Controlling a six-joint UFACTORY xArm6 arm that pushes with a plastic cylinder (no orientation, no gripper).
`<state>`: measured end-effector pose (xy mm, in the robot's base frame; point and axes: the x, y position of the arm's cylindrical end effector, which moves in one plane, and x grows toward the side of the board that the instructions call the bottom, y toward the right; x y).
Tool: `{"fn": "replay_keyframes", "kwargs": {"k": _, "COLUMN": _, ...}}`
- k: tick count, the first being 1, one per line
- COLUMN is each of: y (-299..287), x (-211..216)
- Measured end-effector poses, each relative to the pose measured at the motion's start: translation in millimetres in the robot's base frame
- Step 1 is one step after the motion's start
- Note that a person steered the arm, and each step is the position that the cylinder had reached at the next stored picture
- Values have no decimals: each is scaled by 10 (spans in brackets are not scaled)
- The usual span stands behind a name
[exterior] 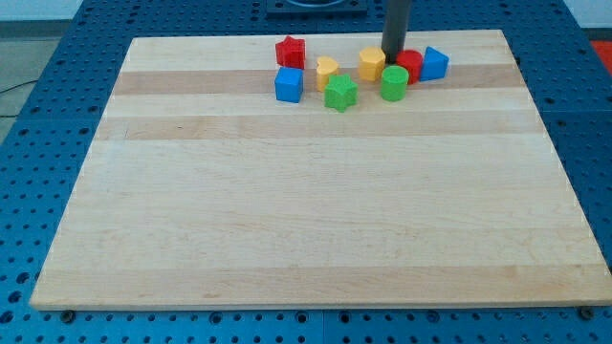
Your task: Push the blue triangle towards the bottom right of the board
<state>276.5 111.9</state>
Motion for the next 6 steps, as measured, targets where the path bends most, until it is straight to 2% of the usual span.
{"fn": "replay_keyframes", "kwargs": {"k": 1, "y": 93, "x": 237}}
{"fn": "replay_keyframes", "kwargs": {"k": 4, "y": 167, "x": -326}}
{"fn": "replay_keyframes", "kwargs": {"k": 5, "y": 622, "x": -172}}
{"fn": "replay_keyframes", "kwargs": {"k": 6, "y": 637, "x": 257}}
